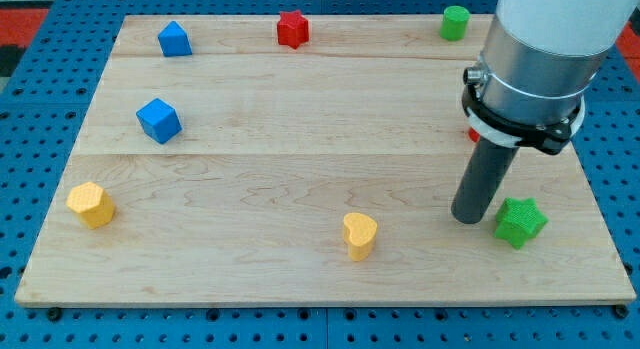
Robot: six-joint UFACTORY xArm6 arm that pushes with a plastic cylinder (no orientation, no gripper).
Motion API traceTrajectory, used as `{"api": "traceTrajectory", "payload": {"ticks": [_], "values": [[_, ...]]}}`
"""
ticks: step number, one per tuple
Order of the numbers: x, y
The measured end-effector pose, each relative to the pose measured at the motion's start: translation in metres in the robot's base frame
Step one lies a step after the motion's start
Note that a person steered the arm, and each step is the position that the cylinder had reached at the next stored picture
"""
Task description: Push the yellow heart towards the yellow hexagon
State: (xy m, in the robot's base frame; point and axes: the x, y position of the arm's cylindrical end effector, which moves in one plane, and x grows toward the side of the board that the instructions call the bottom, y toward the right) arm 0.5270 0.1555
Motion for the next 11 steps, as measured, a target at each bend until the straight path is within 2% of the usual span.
{"api": "traceTrajectory", "payload": {"ticks": [1,2,3,4,5,7,9,11], "values": [[-0.035,-0.003],[-0.039,-0.034],[0.015,-0.032],[0.032,-0.093],[0.032,-0.112],[0.032,-0.107],[0.032,-0.141],[0.022,-0.303]]}}
